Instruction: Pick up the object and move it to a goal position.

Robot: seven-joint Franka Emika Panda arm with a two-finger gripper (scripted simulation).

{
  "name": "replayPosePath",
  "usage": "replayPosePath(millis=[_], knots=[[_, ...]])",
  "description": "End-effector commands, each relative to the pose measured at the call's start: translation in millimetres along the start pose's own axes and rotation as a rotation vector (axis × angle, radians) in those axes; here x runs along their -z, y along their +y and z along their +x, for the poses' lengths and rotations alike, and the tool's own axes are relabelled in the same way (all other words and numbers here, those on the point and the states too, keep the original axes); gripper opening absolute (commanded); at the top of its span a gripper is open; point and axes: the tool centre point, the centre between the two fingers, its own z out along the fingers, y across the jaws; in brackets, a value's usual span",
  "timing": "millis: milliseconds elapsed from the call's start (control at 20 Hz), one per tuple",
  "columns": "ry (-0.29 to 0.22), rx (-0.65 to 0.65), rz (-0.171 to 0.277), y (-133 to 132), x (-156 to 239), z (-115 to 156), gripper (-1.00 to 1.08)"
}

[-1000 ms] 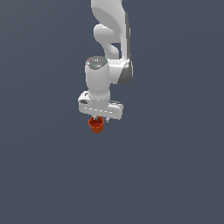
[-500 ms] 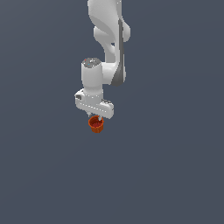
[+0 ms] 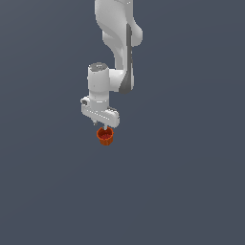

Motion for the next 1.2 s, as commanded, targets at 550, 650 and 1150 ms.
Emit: replayPosePath(millis=[550,650,1150], knots=[[0.009,-0.016,0.000,4.5,-12.9,-2.2,0.28],[0.009,-0.017,0.000,4.6,-20.2,-2.5,0.28],[0.010,-0.018,-0.001,5.0,-30.7,-1.8,-1.00]])
